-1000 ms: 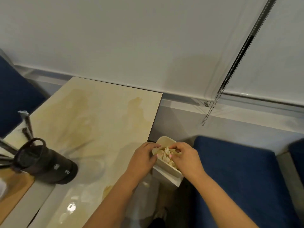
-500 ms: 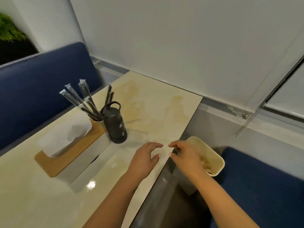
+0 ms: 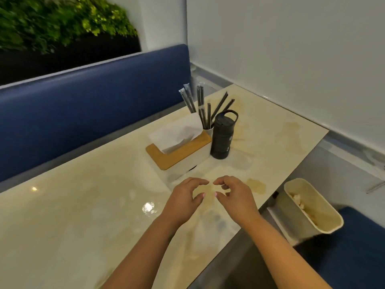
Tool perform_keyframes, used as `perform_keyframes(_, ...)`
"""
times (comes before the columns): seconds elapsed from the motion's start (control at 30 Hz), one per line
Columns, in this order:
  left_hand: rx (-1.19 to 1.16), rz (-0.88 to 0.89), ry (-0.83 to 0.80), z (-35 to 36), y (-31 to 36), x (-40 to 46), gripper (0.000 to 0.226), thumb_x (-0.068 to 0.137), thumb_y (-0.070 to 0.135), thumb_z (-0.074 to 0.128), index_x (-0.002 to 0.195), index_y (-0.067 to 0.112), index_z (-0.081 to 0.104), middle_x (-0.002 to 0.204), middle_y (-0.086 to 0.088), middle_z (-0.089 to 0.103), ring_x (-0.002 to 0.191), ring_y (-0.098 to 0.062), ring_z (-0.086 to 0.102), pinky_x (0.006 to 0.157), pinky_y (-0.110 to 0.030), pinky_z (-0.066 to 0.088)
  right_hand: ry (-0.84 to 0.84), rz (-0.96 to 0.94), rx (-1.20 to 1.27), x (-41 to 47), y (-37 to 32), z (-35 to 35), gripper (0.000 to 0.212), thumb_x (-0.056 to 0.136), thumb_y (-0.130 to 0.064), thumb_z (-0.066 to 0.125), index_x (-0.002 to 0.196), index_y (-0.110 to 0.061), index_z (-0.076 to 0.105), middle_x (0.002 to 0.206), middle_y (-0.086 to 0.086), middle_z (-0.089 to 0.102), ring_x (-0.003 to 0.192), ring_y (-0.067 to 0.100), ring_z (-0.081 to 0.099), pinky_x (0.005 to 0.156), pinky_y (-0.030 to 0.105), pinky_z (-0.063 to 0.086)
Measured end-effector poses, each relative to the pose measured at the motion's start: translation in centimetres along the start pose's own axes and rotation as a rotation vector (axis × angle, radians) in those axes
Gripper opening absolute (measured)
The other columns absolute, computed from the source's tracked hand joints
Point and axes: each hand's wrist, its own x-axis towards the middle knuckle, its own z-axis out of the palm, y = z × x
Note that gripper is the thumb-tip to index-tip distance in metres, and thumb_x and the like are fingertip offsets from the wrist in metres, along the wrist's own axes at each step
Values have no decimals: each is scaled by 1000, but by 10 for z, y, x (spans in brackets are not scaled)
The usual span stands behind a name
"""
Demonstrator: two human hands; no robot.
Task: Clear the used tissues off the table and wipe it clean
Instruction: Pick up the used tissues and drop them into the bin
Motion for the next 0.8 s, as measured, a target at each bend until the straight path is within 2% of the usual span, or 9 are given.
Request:
perform_keyframes(0.17,7,-58,56,-48,-41,-60,31,87,17,61,115,30,61,115,15,58,102,4,49,81,1,31,-39,-66,32,-29,-46,52,22,82,-13,69,100,-26,64,99,-13,58,88,6,54,79,23,49)
perform_keyframes(0.3,24,-108,105,-82,-71,-109,30,88,17,61,115,28,62,114,16,57,91,12,45,79,3,30,-107,-113,55,-51,-76,95,23,82,-12,69,99,-26,64,99,-13,58,87,2,53,79,21,47)
perform_keyframes(0.4,20,-151,142,-103,-92,-144,30,88,17,61,115,30,62,114,16,57,91,15,45,80,2,31,-159,-138,77,-66,-97,122,24,82,-11,69,99,-26,64,100,-13,60,86,0,53,79,21,46)
perform_keyframes(0.5,1,-199,187,-119,-111,-175,30,87,16,62,113,31,62,111,16,57,93,18,45,79,0,33,-202,-156,73,-80,-114,144,23,81,-12,69,98,-27,64,99,-13,59,86,0,53,79,22,47)
perform_keyframes(0.63,6,-248,231,-132,-128,-213,31,87,12,63,114,28,63,109,16,57,90,10,48,78,1,33,-271,-158,47,-99,-130,170,21,81,-13,69,97,-26,64,100,-12,59,87,4,54,80,24,48)
perform_keyframes(0.73,4,-289,256,-135,-137,-237,31,87,12,62,113,29,62,108,19,54,91,19,45,78,2,32,-358,-148,14,-111,-137,186,21,83,-14,68,100,-26,64,102,-13,55,89,6,53,80,20,44)
perform_keyframes(0.8,7,-318,272,-135,-142,-253,31,87,13,62,113,30,62,108,21,53,91,19,44,77,2,32,-413,-152,-32,-117,-141,197,23,83,-16,68,104,-25,64,103,-13,52,92,8,53,78,19,39)
